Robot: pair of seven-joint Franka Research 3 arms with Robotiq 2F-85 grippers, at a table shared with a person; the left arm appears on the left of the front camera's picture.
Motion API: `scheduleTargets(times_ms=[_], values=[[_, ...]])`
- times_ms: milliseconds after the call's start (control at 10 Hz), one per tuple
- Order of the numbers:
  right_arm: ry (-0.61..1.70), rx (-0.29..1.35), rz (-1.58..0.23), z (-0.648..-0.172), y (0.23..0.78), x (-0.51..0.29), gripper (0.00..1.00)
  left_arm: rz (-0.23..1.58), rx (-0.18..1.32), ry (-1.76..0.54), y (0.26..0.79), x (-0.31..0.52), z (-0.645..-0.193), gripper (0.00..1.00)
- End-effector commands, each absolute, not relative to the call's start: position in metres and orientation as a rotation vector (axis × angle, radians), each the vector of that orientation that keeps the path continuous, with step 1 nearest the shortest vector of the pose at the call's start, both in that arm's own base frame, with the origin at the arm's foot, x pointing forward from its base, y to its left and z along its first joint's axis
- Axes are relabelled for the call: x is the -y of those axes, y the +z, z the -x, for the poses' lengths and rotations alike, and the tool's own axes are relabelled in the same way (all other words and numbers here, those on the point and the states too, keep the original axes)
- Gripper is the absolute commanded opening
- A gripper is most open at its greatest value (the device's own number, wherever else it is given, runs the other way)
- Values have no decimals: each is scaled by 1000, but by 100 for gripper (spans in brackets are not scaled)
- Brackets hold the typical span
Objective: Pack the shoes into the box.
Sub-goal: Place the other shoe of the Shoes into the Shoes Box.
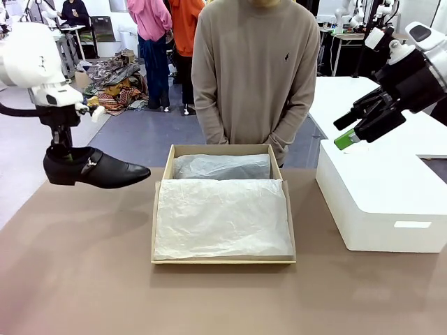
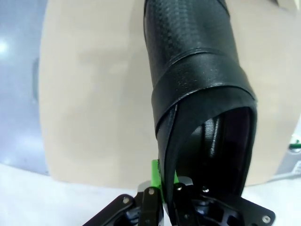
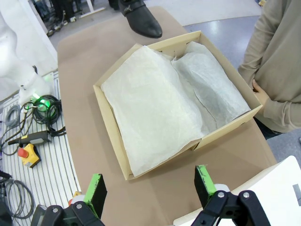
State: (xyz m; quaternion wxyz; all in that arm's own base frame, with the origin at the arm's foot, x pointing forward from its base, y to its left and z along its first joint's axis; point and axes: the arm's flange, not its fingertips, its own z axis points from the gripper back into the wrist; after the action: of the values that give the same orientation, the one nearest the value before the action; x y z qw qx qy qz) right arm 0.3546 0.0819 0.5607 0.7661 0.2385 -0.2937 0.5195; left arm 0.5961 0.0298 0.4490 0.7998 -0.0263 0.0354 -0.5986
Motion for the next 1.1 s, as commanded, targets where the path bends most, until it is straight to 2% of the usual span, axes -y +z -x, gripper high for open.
scheduleTargets(times_ms=[0,200,500,1000], values=[[1145,668,-544,-357,560,-83,100,77,-104,-1110,476,-24,-603,0],[1145,668,-544,-357,560,-83,100,66,-100,-903,498,-19,-597,0],[1145,668,-544,-357,560,-83,100,91,-94,-766,512,-8,-584,0],[1145,668,-544,-357,560,-83,100,70,-110,-810,505,-12,-589,0]])
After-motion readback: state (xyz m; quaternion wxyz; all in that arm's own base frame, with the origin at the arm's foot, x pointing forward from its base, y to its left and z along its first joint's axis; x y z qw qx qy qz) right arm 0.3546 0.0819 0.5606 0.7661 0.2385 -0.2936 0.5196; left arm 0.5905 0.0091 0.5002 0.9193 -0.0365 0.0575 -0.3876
